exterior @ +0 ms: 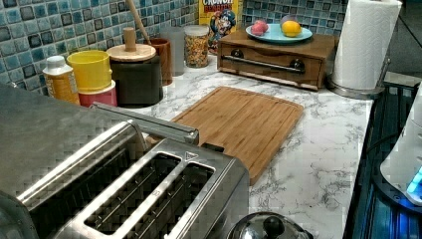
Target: Close the oven.
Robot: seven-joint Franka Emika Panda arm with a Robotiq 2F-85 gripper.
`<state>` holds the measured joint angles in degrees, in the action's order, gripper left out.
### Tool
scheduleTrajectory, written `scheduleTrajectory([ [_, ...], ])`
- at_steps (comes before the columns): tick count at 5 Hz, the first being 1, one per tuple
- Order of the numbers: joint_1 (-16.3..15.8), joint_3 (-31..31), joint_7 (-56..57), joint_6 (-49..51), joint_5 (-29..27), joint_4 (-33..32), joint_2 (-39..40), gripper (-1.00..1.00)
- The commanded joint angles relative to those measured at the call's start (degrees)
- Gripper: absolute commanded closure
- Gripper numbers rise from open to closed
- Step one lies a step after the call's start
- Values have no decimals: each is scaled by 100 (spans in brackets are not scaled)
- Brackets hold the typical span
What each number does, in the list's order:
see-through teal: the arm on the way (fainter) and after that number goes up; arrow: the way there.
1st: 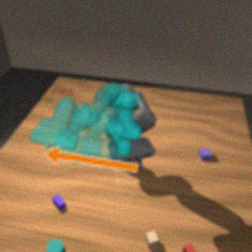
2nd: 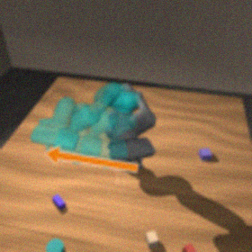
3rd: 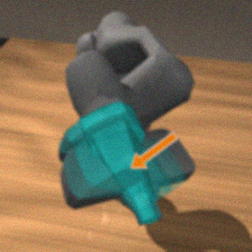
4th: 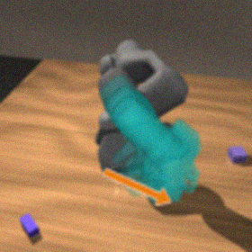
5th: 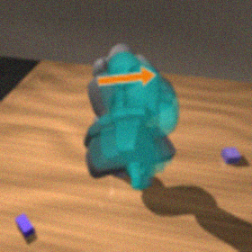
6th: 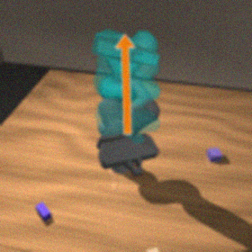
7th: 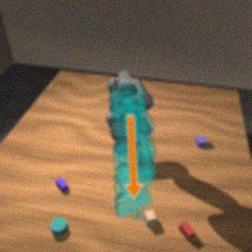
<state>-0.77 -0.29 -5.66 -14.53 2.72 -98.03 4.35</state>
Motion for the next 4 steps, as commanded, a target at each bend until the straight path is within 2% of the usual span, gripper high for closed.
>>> scheduleTrajectory([
  [1, 94, -5, 898, -230, -410, -123, 126, 100],
  [2, 230, -3, 2076, -732, -696, -498, 101, 100],
  [3, 402, 35, 3571, -1390, -1315, -1048, -37, 100],
  [4, 549, 125, 5022, -1385, -2122, -1126, 67, 100],
])
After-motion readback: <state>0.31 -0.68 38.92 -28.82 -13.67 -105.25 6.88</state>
